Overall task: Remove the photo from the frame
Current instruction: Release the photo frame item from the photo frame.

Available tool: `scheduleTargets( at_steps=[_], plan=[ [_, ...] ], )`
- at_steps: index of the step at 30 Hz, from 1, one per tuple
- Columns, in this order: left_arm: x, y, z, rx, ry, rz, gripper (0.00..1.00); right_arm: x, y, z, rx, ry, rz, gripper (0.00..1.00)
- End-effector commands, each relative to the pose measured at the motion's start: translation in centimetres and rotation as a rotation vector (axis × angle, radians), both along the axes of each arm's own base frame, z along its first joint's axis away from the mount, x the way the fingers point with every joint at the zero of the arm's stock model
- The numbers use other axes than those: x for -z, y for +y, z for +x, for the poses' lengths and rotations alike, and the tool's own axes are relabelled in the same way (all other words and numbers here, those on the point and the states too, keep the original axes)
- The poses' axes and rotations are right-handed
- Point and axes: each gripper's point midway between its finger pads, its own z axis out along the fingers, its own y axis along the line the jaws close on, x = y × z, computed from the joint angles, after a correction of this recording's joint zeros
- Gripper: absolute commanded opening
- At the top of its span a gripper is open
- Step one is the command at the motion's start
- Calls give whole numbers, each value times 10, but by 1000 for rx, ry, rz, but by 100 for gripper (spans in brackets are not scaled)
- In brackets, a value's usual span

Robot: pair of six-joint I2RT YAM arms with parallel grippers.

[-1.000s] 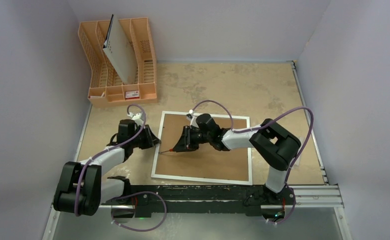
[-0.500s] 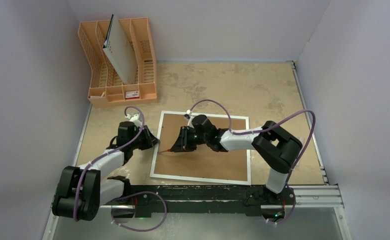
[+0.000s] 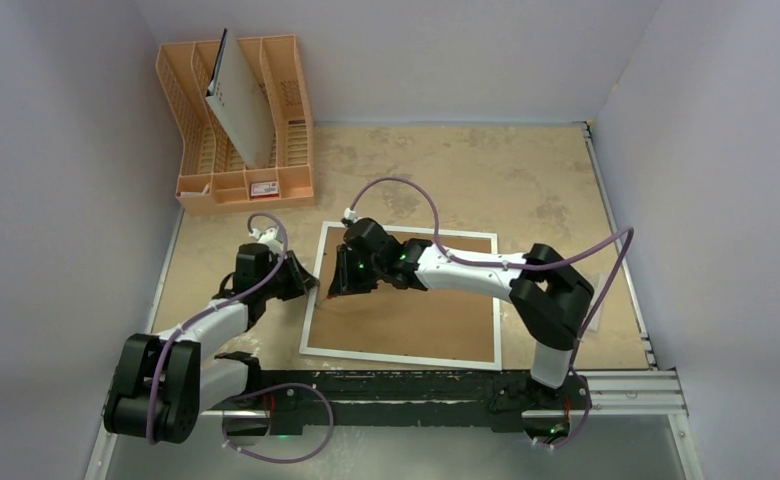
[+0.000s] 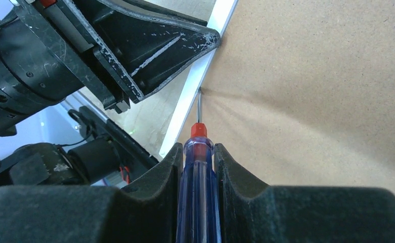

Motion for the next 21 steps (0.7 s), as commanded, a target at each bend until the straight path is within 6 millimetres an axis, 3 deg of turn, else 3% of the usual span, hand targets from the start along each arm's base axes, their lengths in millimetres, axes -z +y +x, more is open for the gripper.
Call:
scheduleTargets(
  at_steps=[1, 16, 21],
  plan=[
    [0, -23, -23, 74, 63, -96, 4, -4, 7, 7, 33, -72, -74, 0],
    [-2, -25, -26, 82, 50, -118, 4, -31, 55, 18, 8, -171, -104, 0],
    [-3, -25, -25, 82, 44, -119, 4, -35, 69, 12, -7, -184, -109, 0]
  ],
)
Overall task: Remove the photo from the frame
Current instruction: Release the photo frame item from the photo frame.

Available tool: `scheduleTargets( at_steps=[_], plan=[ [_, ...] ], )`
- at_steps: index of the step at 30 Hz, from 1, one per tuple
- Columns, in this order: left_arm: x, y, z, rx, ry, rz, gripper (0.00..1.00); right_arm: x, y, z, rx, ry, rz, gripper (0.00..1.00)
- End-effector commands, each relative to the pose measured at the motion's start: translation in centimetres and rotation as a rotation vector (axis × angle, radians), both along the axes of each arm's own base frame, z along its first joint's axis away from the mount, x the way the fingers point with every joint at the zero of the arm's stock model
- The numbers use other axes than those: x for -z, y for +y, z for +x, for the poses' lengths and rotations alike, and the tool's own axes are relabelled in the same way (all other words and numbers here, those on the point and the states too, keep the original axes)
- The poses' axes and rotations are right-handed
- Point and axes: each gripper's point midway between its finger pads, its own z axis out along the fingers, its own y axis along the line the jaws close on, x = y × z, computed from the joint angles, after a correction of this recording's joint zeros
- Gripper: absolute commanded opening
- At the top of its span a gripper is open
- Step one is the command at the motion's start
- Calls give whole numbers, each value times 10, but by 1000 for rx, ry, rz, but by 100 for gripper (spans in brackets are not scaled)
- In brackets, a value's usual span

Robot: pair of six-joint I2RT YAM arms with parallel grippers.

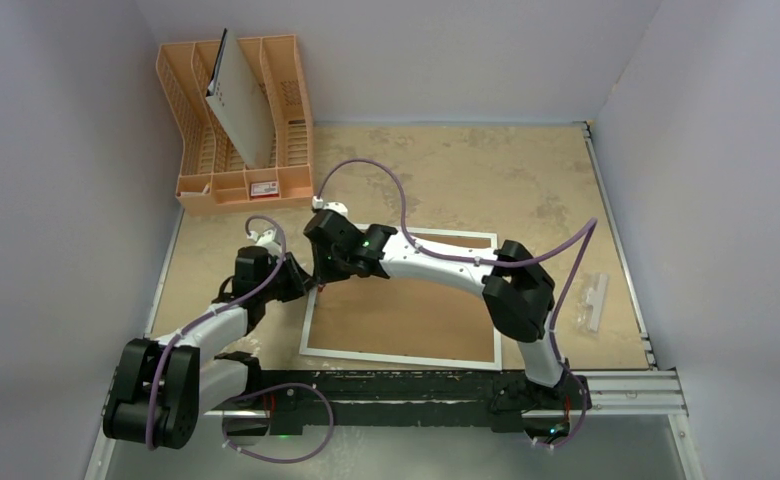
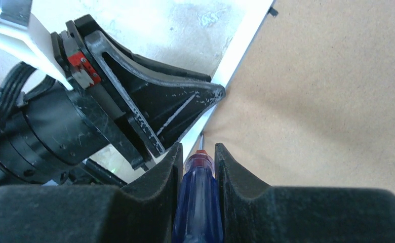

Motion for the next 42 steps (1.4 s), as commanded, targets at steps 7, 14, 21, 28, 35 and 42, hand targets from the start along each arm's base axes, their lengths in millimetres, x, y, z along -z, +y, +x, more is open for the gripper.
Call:
scheduleTargets(
  at_steps=[7, 14, 21, 28, 35, 42],
  plan=[
    [-2, -26, -22, 97, 58, -106, 4, -25, 38, -21, -17, -74, 59, 0],
    [-3, -25, -21, 100, 53, -97, 8, -21, -4, -11, 101, -86, 32, 0],
    [-7, -25, -19, 97, 45, -99, 9, -8, -45, 6, 227, 8, 170, 0],
    [-12, -28, -22, 110, 44, -121, 12, -2, -66, 7, 293, 33, 295, 0],
    [-11, -29, -22, 125, 49, -118, 15, 7, -70, 0, 315, 59, 365, 0],
    [-12, -30, -20, 132, 46, -115, 17, 25, -79, -17, 336, 104, 444, 0]
  ],
)
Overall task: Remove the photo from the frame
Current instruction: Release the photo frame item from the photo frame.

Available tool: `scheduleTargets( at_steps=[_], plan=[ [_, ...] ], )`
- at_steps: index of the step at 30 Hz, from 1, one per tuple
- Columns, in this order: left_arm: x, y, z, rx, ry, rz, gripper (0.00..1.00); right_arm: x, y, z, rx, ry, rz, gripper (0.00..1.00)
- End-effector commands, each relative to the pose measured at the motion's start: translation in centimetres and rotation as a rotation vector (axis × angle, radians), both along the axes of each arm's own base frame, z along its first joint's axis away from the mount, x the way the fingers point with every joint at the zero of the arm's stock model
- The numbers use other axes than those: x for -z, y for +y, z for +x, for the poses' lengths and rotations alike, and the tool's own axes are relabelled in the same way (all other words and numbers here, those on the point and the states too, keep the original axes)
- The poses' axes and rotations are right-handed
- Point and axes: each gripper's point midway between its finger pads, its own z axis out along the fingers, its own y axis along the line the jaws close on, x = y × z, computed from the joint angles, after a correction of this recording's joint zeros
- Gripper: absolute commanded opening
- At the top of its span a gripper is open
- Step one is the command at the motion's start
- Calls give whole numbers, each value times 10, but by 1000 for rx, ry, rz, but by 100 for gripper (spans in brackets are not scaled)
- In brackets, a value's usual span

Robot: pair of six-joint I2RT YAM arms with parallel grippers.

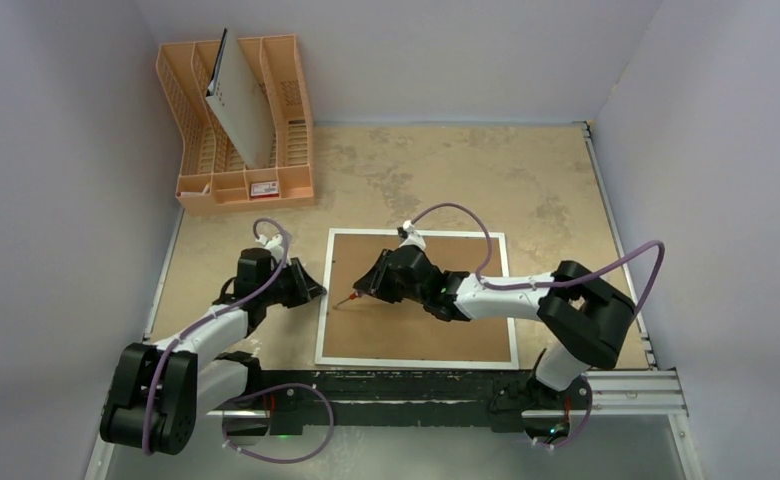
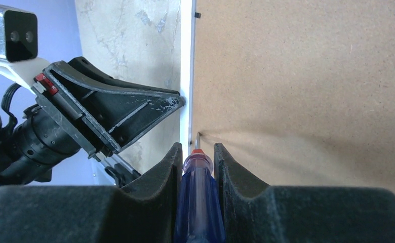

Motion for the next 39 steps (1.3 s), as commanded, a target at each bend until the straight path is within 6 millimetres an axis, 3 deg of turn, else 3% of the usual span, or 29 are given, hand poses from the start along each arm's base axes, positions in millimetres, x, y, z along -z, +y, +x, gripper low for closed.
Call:
scheduleTargets(
  at_steps=[1, 11, 21, 28, 39],
  plan=[
    [-8, -11, -1, 50, -5, -41, 17, 0, 5, -12, -14, 12, 66, 0],
    [-8, -11, 1, 57, -3, -37, 18, 5, -2, -28, 19, 13, 150, 0],
    [-6, -12, 1, 64, 0, -38, 19, 11, -14, -10, 133, -81, 154, 0],
    [-6, -13, 0, 71, 4, -41, 20, 9, -4, -5, 132, -94, 190, 0],
    [-5, -13, 0, 71, 4, -42, 20, 22, -3, -20, 97, -56, 141, 0]
  ],
)
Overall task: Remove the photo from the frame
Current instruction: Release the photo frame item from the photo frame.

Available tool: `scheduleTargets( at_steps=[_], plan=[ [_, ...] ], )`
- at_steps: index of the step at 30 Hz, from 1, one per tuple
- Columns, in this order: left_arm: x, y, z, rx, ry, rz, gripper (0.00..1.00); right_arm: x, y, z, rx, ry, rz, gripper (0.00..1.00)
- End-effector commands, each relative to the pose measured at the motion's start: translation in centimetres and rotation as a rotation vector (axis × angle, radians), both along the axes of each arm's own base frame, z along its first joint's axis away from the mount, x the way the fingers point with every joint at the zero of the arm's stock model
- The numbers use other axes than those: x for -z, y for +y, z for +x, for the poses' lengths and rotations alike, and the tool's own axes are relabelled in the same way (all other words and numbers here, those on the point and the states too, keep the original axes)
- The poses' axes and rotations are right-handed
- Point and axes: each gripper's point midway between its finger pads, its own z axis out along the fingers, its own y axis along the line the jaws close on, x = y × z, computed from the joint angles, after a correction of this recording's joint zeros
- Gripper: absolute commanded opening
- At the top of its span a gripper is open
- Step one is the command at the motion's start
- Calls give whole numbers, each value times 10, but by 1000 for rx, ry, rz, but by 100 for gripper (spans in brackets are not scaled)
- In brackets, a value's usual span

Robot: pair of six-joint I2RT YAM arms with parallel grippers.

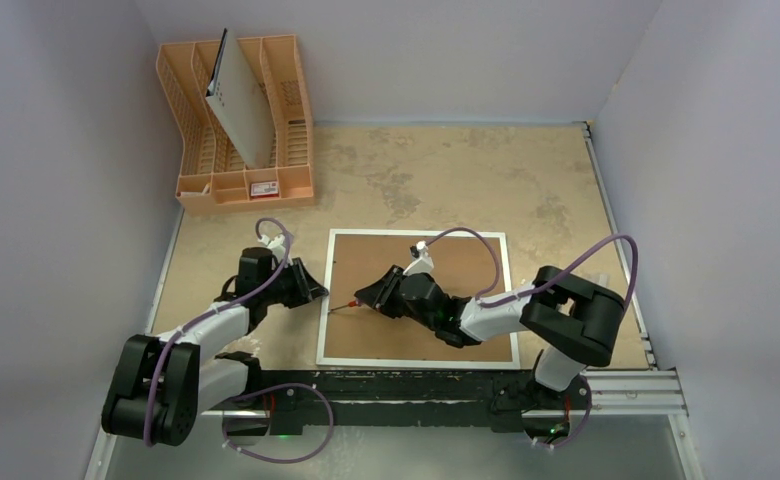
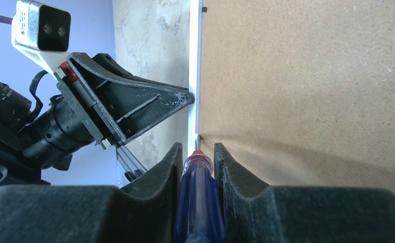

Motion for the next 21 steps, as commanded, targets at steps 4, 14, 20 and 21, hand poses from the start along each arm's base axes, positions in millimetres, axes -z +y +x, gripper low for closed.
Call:
scheduleTargets(
  at_steps=[4, 14, 20, 21],
  plan=[
    [-8, -8, 2, 43, -26, -24, 20, 1, -11, 2, 54, -17, -44, 0],
    [-9, -8, 5, 44, -28, -20, 20, -10, -13, 5, 63, -29, -48, 0],
    [-8, -8, 4, 45, -28, -19, 20, -6, -2, -2, 9, -9, -41, 0],
    [-8, -8, 4, 44, -27, -19, 20, -5, -1, -3, 3, -5, -43, 0]
  ],
)
